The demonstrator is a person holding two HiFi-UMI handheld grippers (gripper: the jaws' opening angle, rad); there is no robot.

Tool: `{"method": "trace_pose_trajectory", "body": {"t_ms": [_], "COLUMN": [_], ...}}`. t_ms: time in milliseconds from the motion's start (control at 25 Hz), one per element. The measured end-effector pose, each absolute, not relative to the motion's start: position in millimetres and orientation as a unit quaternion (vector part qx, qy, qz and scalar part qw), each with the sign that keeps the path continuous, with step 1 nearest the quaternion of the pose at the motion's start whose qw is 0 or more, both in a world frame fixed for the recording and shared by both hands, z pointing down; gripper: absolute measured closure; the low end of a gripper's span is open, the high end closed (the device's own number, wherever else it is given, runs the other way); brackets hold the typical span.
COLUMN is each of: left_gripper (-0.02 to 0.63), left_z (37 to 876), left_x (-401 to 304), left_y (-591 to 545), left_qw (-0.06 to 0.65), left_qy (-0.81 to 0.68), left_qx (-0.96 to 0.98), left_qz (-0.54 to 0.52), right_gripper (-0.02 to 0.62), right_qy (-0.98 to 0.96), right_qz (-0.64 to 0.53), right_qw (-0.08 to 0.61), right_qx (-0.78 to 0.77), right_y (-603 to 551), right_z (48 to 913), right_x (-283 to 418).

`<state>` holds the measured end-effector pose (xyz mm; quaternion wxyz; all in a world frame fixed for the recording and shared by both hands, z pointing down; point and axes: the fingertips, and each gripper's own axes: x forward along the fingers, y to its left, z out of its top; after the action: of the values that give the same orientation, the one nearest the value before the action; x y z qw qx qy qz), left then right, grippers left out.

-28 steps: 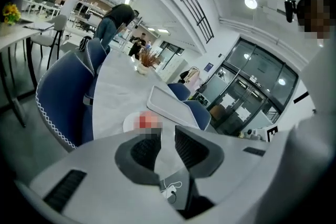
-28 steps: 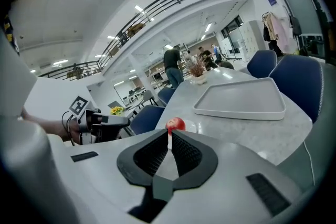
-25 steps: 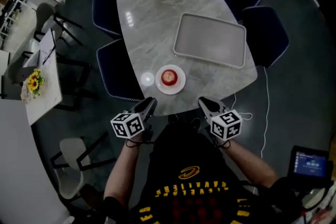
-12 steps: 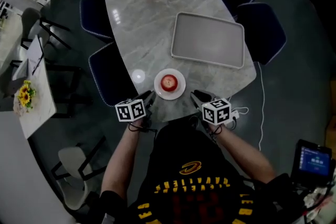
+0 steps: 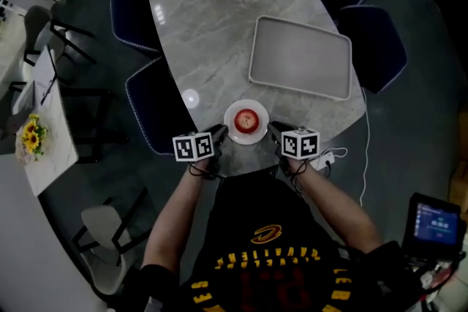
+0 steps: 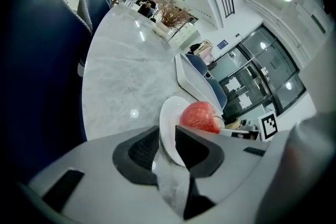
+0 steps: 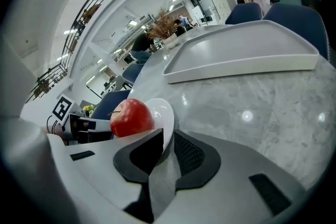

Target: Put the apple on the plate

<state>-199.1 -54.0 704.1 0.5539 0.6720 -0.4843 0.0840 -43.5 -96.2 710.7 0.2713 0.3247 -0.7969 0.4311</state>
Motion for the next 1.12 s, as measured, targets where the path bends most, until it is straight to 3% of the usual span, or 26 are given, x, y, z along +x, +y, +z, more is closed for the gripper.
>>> {"method": "trace_pose_trajectory", "body": {"t_ms": [520,680,1120], "left_gripper": [0.522,0.563,0.572], "left_z": [719.0,722.1,713.9], "left_x": [-194.4,-193.6,-186.5], "left_y": [-57.3,-56.9,-65.9], "left_qw": [0.604,0.614,0.631], "left_qy": [-0.471,-0.47,-0.445], "left_qx": [0.641,0.632,0.635], "left_qz": [0.048,0.036,0.011], "right_gripper": [0.531,0.532,0.555], "right_qy": [-0.757,-0.752,-0.736], "right_qz": [0.515,0.532,0.566], "right_qw": [0.218,0.204,0.152], "right_qx": [0.338,0.332,0.338], "right_y": [-93.4,-92.5,-102.4], "right_z": [722.5,723.9,713.6], "right_x": [-48.6,-50.9,-41.1]}}
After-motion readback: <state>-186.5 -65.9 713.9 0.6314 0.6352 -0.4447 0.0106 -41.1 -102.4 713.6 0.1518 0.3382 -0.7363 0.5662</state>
